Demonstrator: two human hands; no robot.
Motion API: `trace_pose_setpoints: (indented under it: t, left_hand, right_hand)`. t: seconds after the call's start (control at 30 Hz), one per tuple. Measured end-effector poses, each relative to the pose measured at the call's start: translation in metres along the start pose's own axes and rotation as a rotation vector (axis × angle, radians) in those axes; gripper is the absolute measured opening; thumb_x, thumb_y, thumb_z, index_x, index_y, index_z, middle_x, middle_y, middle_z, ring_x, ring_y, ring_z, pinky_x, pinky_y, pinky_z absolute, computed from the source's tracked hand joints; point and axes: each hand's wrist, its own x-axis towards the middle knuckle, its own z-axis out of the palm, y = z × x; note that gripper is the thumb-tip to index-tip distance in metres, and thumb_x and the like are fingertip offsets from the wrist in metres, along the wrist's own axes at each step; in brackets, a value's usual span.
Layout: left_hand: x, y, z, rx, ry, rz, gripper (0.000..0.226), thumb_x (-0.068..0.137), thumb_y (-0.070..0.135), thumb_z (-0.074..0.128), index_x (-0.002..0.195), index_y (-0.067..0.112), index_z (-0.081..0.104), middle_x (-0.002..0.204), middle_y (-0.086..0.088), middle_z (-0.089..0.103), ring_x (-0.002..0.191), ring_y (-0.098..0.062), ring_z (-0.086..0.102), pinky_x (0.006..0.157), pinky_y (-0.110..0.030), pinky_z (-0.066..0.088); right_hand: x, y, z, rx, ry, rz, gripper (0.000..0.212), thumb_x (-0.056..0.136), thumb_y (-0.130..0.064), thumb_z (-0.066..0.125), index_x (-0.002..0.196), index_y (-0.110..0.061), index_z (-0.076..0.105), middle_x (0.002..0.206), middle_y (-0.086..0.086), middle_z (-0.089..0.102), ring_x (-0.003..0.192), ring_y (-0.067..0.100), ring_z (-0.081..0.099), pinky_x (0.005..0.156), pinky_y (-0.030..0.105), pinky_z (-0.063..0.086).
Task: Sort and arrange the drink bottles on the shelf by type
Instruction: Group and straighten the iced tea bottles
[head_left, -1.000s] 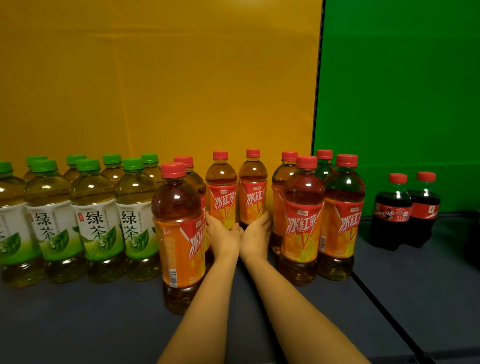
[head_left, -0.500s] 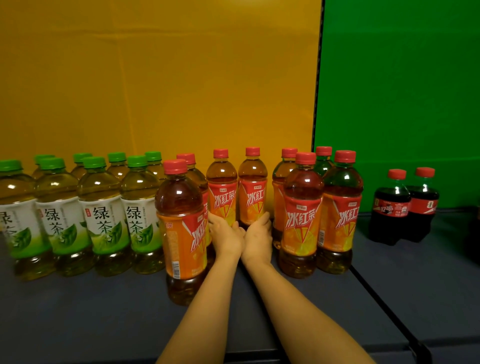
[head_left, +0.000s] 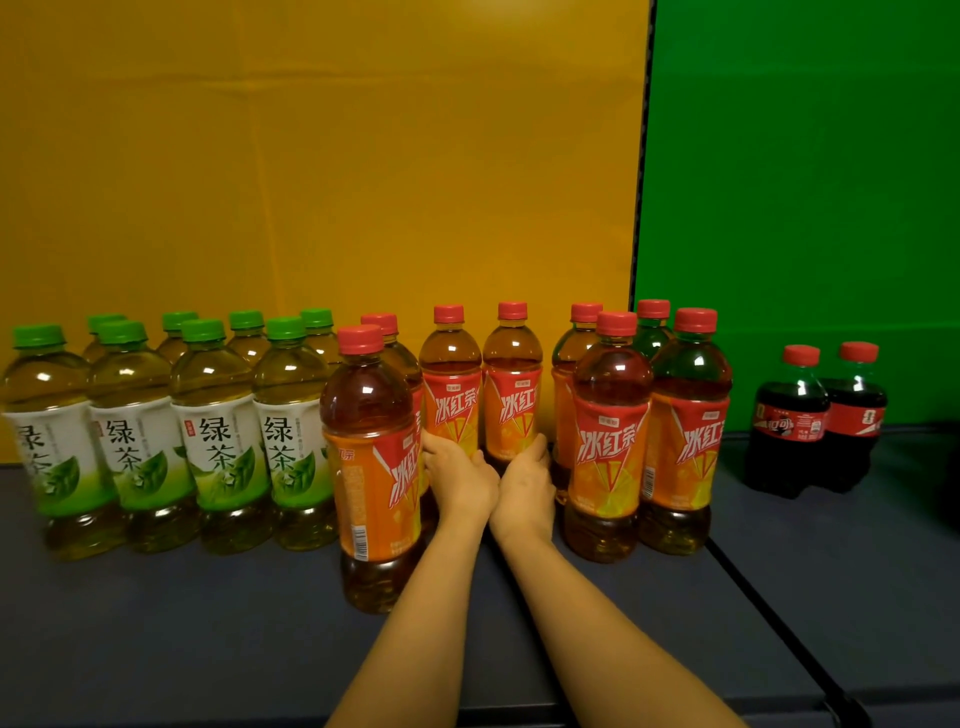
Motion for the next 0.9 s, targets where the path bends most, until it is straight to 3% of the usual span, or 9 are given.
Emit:
trace_pose_setpoints:
  t: [0.33,0.57,0.67,0.77,0.83,0.9]
  left_hand:
    - [-0.009,0.013,-0.006,-0.042,-0.029,-0.068,0.080,0.088,0.003,0.053,0.145,0.003,-0.003,0.152,-0.020,0.015,0.141,-0.031,0.018,0.113,-0.039,0.022]
    - [-0.028,0.023,-0.022,-0.091,-0.142,-0.021,0.079,0.092,0.008,0.047,0.147,0.008,-0.009,0.158,-0.009,-0.003,0.146,-0.026,0.001,0.119,-0.045,0.013]
    - [-0.057,0.023,-0.043,-0.253,-0.222,0.043,0.056,0.094,0.011,0.047,0.144,0.015,0.023,0.150,-0.004,0.026,0.139,-0.020,0.027,0.112,-0.036,0.033]
    - [-0.086,0.018,-0.076,-0.395,-0.248,0.131,0.027,0.092,0.002,0.048,0.112,0.020,0.055,0.122,0.003,0.053,0.109,-0.001,0.052,0.079,-0.004,0.044]
    - [-0.098,0.008,-0.097,-0.441,-0.216,0.209,0.026,0.089,-0.004,0.050,0.094,0.020,0.060,0.104,0.002,0.064,0.092,0.000,0.061,0.072,-0.003,0.045]
    - [-0.105,-0.001,-0.112,-0.390,-0.044,0.307,0.027,0.084,-0.007,0.056,0.082,0.019,0.061,0.088,0.000,0.066,0.077,-0.004,0.063,0.066,-0.006,0.045]
  right_hand:
    - [0.003,0.001,-0.009,0.226,-0.071,0.035,0.074,0.090,-0.014,0.055,0.147,-0.002,0.009,0.149,0.018,0.030,0.137,0.033,0.032,0.112,0.041,0.030]
    - [0.000,0.003,-0.005,0.360,-0.118,0.063,0.066,0.084,-0.018,0.061,0.141,-0.008,0.028,0.143,0.016,0.041,0.132,0.033,0.040,0.107,0.047,0.037]
    - [-0.017,-0.002,-0.018,0.442,-0.173,0.008,0.062,0.083,-0.023,0.061,0.138,-0.017,0.035,0.142,0.009,0.042,0.131,0.028,0.041,0.107,0.048,0.038]
    - [-0.033,-0.007,-0.037,0.510,-0.174,-0.052,0.050,0.087,-0.009,0.057,0.134,-0.015,0.040,0.137,0.002,0.037,0.129,0.019,0.037,0.109,0.042,0.036]
    - [-0.036,-0.013,-0.045,0.524,-0.198,-0.129,0.040,0.087,-0.007,0.057,0.125,-0.015,0.045,0.132,0.004,0.043,0.119,0.015,0.044,0.102,0.033,0.041]
    - [-0.037,-0.024,-0.048,0.530,-0.282,-0.200,0.037,0.086,-0.010,0.060,0.121,-0.015,0.047,0.129,0.007,0.049,0.110,0.012,0.049,0.093,0.027,0.046]
